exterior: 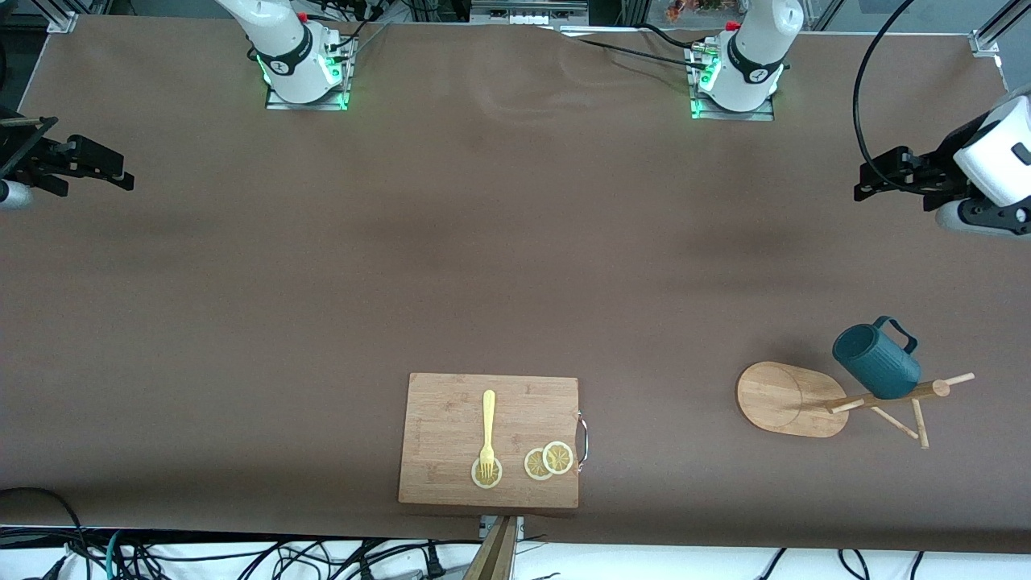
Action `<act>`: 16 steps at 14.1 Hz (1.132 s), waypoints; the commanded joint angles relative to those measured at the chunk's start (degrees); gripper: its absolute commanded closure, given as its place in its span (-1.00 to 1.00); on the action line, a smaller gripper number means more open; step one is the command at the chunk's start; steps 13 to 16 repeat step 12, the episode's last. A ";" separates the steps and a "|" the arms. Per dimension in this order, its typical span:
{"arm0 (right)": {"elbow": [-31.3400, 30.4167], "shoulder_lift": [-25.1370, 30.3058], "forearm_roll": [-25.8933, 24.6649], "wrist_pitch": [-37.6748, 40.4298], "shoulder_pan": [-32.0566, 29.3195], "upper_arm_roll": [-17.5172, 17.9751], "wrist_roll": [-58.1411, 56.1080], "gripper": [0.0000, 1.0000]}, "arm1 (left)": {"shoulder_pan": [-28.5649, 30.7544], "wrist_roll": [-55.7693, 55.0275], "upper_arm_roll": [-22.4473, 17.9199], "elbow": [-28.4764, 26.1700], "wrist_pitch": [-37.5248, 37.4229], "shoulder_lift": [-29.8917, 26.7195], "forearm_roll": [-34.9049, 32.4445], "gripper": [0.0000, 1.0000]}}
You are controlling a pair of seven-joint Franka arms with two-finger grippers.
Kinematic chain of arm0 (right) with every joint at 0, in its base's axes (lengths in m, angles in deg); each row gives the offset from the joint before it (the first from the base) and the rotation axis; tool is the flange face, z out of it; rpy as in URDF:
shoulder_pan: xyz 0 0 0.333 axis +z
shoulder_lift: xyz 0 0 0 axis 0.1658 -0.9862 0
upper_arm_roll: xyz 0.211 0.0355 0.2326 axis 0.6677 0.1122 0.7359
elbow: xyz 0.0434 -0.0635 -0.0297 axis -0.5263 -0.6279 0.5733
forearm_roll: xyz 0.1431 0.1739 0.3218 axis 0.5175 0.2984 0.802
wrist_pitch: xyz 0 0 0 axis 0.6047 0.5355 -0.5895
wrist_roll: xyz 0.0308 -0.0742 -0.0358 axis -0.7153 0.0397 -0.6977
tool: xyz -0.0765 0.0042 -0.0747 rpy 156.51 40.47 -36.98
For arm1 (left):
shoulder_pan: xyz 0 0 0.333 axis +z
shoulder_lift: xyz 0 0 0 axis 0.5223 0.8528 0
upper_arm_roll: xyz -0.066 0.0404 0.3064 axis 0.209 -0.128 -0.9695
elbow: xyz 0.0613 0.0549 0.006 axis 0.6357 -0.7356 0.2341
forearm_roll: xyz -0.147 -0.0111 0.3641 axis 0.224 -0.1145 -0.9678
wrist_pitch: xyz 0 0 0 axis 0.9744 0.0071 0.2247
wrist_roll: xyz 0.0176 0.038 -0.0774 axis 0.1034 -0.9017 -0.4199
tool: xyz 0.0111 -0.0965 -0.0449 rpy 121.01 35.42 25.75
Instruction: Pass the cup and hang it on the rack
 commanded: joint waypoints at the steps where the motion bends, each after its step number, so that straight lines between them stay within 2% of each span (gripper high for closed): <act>1: 1.16 -0.37 1.06 0.93 -0.13 -0.07 -0.12 -1.00 | -0.12 -7.81 0.30 -1.13 -1.69 -0.46 -1.02 -1.00; 16: 1.16 -0.37 1.06 0.93 -0.04 -0.07 -0.03 -1.00 | -0.39 -6.51 1.27 0.10 -3.10 0.87 0.13 -1.00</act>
